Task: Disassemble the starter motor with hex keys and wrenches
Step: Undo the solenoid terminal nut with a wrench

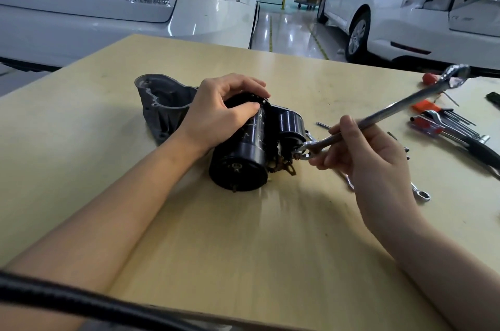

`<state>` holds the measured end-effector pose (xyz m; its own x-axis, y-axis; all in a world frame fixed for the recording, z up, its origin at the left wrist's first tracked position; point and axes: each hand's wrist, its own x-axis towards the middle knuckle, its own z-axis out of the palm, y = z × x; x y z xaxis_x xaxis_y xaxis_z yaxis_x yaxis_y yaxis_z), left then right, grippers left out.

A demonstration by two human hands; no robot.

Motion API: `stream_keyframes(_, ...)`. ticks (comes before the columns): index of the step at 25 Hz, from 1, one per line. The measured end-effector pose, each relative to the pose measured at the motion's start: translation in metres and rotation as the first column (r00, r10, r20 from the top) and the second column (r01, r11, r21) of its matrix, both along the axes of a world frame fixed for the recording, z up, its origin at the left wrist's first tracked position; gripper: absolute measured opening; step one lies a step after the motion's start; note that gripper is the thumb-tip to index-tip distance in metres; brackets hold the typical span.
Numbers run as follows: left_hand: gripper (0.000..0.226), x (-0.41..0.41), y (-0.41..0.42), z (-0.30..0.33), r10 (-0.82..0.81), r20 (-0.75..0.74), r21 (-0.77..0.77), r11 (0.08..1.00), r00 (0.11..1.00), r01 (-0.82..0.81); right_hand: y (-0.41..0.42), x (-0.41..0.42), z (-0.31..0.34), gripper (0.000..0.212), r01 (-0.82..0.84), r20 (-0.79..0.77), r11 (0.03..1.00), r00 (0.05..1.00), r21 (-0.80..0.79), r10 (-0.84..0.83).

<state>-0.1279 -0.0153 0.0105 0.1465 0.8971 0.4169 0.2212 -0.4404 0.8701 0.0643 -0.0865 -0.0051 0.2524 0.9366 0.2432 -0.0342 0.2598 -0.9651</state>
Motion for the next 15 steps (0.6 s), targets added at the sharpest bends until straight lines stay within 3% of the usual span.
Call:
stream_keyframes(2, 0.023, 0.000, 0.001, 0.000, -0.005, 0.002, 0.000, 1.000, 1.000, 0.005, 0.002, -0.002, 0.007, 0.025, -0.015, 0.250, 0.995, 0.968, 0.098, -0.010)
stream_keyframes(4, 0.023, 0.000, 0.001, -0.001, -0.004, 0.001, 0.002, 1.000, 1.000, 0.004, 0.005, -0.006, 0.020, 0.024, -0.076, 0.564, 0.979, 0.825, 0.189, -0.045)
stream_keyframes(7, 0.025, -0.001, 0.002, -0.003, -0.014, 0.025, 0.007, 1.000, 1.000, 0.013, 0.009, -0.023, 0.039, 0.027, -0.287, 0.896, 0.941, 0.444, 0.180, -0.037)
stream_keyframes(9, 0.026, -0.001, 0.002, -0.003, -0.039, 0.027, 0.010, 0.999, 0.999, 0.039, 0.010, -0.039, 0.042, 0.027, -0.367, 0.983, 0.925, 0.180, 0.095, -0.030)
stream_keyframes(10, 0.027, -0.002, 0.003, -0.003, -0.048, 0.024, 0.007, 0.999, 0.999, 0.048, 0.010, -0.042, 0.042, 0.027, -0.381, 0.992, 0.920, 0.111, 0.091, -0.052)
stream_keyframes(11, 0.027, -0.002, 0.003, -0.003, -0.050, 0.024, 0.003, 0.999, 0.998, 0.050, 0.010, -0.043, 0.041, 0.028, -0.393, 0.991, 0.913, 0.113, 0.109, -0.069)
stream_keyframes(12, 0.027, -0.002, 0.004, -0.003, -0.044, 0.027, -0.001, 0.999, 0.999, 0.044, 0.010, -0.039, 0.040, 0.027, -0.400, 0.981, 0.904, 0.176, 0.151, -0.086)
stream_keyframes(13, 0.026, -0.002, 0.004, -0.003, -0.034, 0.028, -0.001, 0.999, 0.999, 0.034, 0.009, -0.033, 0.036, 0.027, -0.380, 0.950, 0.897, 0.290, 0.225, -0.116)
stream_keyframes(15, 0.025, 0.000, 0.003, -0.003, -0.014, 0.016, 0.006, 1.000, 1.000, 0.014, 0.004, -0.017, 0.026, 0.025, -0.207, 0.767, 0.910, 0.621, 0.359, -0.161)
